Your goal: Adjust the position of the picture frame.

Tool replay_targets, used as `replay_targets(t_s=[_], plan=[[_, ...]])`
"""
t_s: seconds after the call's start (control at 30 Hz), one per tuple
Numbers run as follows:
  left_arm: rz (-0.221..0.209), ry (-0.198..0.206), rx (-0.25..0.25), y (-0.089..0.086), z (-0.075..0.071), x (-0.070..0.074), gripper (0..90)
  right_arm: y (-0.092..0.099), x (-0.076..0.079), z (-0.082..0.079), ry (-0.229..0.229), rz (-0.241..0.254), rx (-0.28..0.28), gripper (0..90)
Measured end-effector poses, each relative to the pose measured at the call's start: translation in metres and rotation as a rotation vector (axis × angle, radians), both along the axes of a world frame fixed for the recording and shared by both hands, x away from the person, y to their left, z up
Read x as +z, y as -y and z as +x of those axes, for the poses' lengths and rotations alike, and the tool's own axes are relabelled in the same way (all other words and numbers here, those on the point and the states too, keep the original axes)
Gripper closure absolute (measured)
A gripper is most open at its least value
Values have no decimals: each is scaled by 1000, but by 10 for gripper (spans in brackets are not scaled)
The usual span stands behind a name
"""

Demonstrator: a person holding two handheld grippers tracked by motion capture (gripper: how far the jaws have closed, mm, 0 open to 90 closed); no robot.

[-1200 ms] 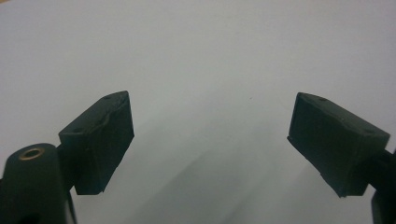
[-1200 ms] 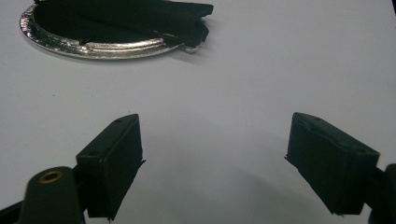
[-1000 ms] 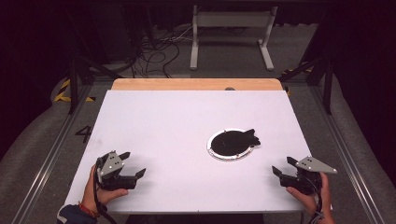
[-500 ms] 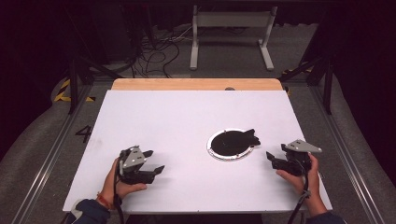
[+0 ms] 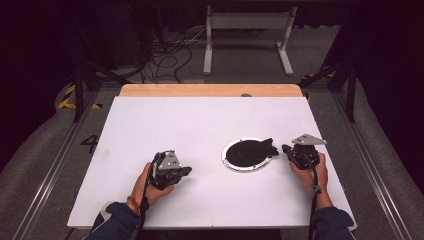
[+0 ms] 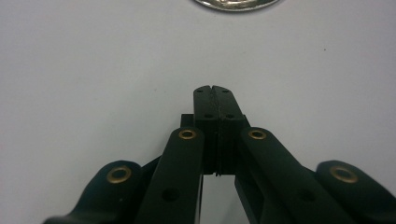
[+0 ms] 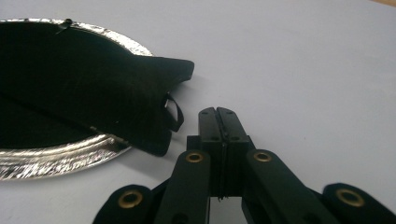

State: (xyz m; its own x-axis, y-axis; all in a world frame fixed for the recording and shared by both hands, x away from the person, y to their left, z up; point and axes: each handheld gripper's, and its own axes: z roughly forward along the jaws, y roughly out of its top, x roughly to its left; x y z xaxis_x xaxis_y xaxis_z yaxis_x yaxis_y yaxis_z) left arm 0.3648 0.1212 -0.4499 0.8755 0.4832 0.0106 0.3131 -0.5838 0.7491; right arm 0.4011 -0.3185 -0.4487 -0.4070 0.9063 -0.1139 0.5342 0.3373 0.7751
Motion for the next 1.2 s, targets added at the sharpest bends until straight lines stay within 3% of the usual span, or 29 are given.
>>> replay_targets(t_s=[0.13,0.33,0.43,0.57,0.63,1.0,1.1,1.2], plan=[[-11,-6,-22,9,3,-1,899,-4,-8,10,-30,-8,0,900],[15,-15,-19,21,7,-3,896,-9,-6,9,-51,-13,49,900],[21,-17,-33,25,7,-4,895,-7,-6,8,-60,7,71,900],[38,-14,-38,26,9,-6,885,-12,-6,3,-69,1,130,900],[24,-16,-36,26,10,-6,880,-15,-6,0,-72,-6,166,900],[27,-21,-41,26,13,-8,881,-27,-5,-13,-93,-10,246,900],[8,-42,-26,24,15,-10,898,-35,-2,-22,-114,-40,300,900],[6,-50,-21,23,15,-12,899,-40,-3,-29,-124,-19,317,900]])
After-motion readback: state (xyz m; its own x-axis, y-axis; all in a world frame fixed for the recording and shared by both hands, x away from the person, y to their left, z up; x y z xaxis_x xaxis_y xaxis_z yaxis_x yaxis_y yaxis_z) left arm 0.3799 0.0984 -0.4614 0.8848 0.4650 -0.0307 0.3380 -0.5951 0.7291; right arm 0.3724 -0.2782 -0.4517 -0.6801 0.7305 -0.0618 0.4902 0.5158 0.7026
